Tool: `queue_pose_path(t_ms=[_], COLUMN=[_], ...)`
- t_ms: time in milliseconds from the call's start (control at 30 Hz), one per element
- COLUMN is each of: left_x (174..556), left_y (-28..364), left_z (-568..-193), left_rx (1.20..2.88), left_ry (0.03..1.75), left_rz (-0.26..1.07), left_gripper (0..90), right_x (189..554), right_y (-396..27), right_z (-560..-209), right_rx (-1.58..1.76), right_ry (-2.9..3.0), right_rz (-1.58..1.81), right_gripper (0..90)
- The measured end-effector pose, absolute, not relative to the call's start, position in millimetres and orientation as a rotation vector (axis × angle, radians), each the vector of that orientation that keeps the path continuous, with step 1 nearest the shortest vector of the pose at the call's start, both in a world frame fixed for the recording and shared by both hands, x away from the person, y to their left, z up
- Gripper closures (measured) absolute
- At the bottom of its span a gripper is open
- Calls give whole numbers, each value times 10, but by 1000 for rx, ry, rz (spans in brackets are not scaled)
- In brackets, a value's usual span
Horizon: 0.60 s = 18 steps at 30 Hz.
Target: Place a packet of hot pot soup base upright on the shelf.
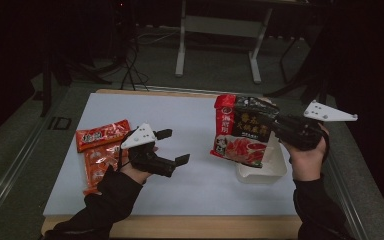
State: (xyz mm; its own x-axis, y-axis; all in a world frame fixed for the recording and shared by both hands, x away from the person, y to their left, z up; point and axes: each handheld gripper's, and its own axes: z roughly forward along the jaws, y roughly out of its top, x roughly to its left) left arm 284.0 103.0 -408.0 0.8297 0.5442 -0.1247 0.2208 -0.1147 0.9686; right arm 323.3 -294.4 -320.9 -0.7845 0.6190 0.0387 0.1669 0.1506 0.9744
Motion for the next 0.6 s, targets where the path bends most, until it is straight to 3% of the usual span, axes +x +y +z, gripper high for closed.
queue_pose_path(t_ms=[600], left_x=[2659], left_y=[1639], left_z=[-4480], left_rx=[1798], left_ry=[642], left_rz=[356], left_gripper=[22], right_x=[3504], right_y=[-3456], right_z=[-3187], right_rx=[846], right_ry=[1909], right_rz=[1602], right_gripper=[770])
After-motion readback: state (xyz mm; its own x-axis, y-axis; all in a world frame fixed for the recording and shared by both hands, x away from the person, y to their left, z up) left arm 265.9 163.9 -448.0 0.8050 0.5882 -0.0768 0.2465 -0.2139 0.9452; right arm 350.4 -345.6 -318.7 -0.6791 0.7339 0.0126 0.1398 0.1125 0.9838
